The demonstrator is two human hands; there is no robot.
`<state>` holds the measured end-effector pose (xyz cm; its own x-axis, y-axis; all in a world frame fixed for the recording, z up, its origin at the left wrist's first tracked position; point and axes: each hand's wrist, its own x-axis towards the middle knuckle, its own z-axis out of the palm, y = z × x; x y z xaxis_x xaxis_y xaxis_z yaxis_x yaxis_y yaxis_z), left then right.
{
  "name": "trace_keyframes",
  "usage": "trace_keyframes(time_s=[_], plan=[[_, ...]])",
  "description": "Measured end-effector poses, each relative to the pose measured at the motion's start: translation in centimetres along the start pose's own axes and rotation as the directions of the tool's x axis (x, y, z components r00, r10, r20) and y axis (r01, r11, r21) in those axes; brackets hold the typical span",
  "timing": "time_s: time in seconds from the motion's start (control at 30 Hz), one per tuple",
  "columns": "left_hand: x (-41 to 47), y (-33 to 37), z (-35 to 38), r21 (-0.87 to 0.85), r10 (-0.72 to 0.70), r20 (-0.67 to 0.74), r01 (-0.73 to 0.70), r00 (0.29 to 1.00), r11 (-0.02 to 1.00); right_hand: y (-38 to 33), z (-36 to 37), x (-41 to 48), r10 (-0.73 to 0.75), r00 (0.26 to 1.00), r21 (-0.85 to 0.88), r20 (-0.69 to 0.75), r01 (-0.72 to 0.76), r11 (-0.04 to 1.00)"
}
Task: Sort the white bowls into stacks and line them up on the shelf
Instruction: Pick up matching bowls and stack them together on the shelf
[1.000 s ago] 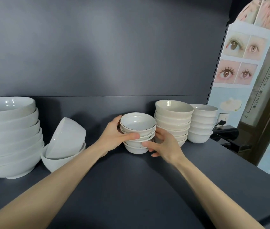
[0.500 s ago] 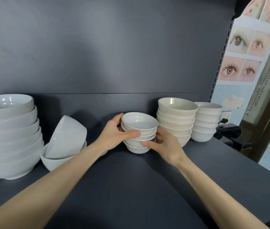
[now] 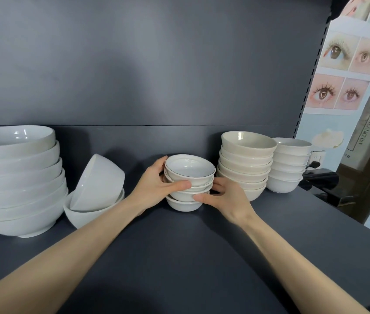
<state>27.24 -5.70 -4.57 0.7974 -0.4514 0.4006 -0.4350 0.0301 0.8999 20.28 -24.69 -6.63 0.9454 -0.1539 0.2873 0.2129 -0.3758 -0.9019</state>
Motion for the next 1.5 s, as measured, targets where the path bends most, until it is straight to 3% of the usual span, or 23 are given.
trace_keyframes(time_s=[0.43,0.67,0.93,1.23,1.5], plan=[[-0.6,-0.9,0.0,-0.033,-0.036,-0.020,0.035,0.999,0.999,0.3,0.4,0.2,-0.019,0.999,0.011,0.031,0.018,1.000],[-1.1,-0.5,0.1,-0.007,-0.033,-0.017,0.032,0.999,0.999,-0.2,-0.2,-0.1,0.076,0.995,0.053,0.065,-0.079,0.995],[-4.4,1.2,2.0,0.024,-0.049,-0.022,0.050,0.999,0.998,-1.1,-2.1,-2.5,0.100,0.989,-0.018,0.108,-0.098,0.995],[-7.9,2.8,4.5,0.075,-0.064,-0.192,0.080,0.979,0.994,-2.2,-3.5,-5.1,0.035,0.976,0.065,0.214,-0.050,0.997],[-8.6,2.6,5.5,0.091,-0.029,-0.274,0.056,0.961,0.994,-1.5,-3.5,-5.1,0.025,0.978,0.116,0.206,-0.050,0.992]])
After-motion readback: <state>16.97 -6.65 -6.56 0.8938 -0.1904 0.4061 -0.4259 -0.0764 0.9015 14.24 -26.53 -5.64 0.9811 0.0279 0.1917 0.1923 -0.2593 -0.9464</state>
